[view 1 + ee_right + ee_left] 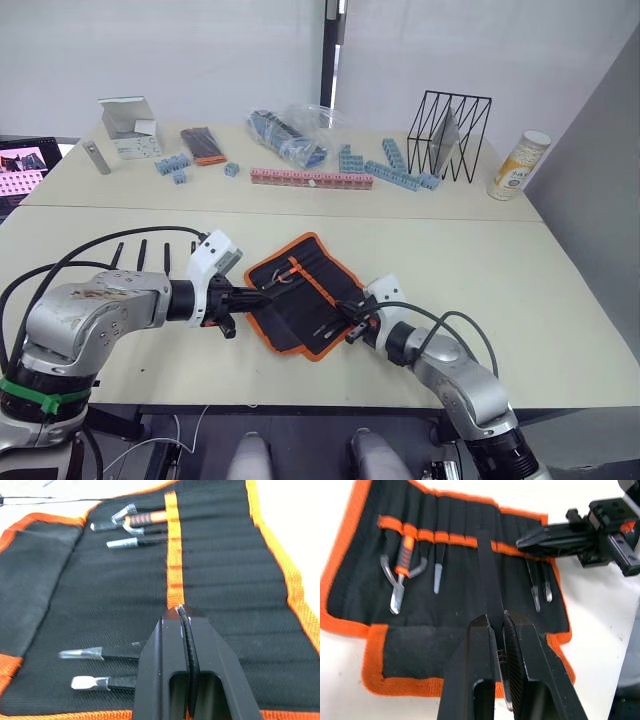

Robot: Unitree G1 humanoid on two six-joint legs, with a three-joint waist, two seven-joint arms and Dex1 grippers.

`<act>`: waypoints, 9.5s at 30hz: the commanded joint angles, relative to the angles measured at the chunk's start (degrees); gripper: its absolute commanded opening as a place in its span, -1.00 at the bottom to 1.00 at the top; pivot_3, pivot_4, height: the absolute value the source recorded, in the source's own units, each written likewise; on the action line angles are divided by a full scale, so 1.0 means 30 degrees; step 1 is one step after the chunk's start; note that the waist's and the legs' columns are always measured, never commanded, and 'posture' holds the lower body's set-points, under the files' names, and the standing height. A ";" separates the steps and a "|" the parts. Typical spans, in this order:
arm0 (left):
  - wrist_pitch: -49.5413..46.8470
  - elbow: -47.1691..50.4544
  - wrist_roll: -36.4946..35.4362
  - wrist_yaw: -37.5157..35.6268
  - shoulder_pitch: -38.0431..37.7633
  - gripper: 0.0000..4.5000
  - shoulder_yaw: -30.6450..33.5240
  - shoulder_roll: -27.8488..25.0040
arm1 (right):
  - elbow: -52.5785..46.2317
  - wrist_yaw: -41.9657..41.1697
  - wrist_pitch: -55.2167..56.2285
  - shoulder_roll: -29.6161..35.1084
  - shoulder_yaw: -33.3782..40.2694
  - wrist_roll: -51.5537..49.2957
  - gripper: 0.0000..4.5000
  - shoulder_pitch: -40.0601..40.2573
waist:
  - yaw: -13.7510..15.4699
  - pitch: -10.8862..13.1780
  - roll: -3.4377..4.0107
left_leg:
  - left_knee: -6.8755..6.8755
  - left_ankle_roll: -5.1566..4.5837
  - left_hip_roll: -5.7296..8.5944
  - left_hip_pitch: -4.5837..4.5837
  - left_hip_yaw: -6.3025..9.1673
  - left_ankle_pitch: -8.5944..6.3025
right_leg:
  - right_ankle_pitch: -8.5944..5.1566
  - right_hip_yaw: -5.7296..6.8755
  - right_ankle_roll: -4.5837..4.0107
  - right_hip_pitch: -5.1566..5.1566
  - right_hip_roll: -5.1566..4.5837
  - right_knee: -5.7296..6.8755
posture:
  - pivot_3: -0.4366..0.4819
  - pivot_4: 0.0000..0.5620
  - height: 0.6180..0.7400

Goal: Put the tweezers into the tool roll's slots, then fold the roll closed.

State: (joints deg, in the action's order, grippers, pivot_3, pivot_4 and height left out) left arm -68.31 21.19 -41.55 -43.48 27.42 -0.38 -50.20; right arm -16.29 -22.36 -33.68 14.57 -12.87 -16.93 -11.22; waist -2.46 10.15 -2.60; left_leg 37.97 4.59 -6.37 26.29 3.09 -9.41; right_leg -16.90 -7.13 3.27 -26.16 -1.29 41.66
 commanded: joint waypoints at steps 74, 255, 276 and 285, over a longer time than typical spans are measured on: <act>0.8785 -1.1318 1.2256 -0.2439 0.8227 -1.00 -0.9597 0.6763 | -0.2461 0.1570 -0.3377 -0.0745 -0.0463 0.0886 -0.98 0.1916 | 0.0083 -0.0016 0.0010 | 0.0044 -0.0002 0.0016 -0.0007 0.0022 0.0002 | 0.0006 -0.0004 0.0012 0.0049 -0.0002 0.0005 | -0.05 -0.47 -0.26; 0.7669 -1.0198 1.0822 -0.3535 0.6903 -0.99 -0.7787 0.6852 | -0.3943 0.3922 -0.4448 -0.1442 -0.0293 0.2166 -1.00 0.3205 | 0.0201 -0.0202 0.0070 | 0.0180 0.0065 0.0007 0.0064 0.0012 -0.0074 | -0.0055 -0.0020 -0.0077 0.0122 -0.0006 -0.0156 | -0.05 -0.47 -0.26; 1.1468 -1.4664 1.3099 -0.3731 0.8268 -0.99 -0.7285 0.9220 | -0.4012 0.3780 -0.4802 -0.1392 -0.0557 0.2270 -1.00 0.3034 | 0.0433 -0.0207 0.0098 | 0.0272 0.0066 0.0031 -0.0014 0.0047 -0.0074 | -0.0069 -0.0034 -0.0061 0.0282 -0.0007 -0.0181 | -0.05 -0.47 -0.26; 0.9804 -0.9315 1.1313 -0.4730 0.6950 0.23 -0.4835 0.6642 | -0.3641 0.3848 -0.4707 -0.1464 -0.0333 0.2407 -1.00 0.2903 | 0.0065 -0.0178 0.0145 | 0.0235 0.0064 0.0030 -0.0007 0.0055 -0.0074 | -0.0069 -0.0032 -0.0059 0.0281 -0.0008 -0.0179 | -0.05 -0.47 -0.26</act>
State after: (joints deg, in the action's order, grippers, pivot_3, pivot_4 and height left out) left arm -37.82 -11.36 -5.66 -57.12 49.11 -17.50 -29.28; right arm -29.59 -11.19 -46.18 9.69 -14.18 -10.27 -3.54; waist -2.26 9.62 -2.17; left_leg 38.68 4.78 -6.28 26.27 3.26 -9.64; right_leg -17.11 -7.22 3.10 -25.31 -1.32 41.12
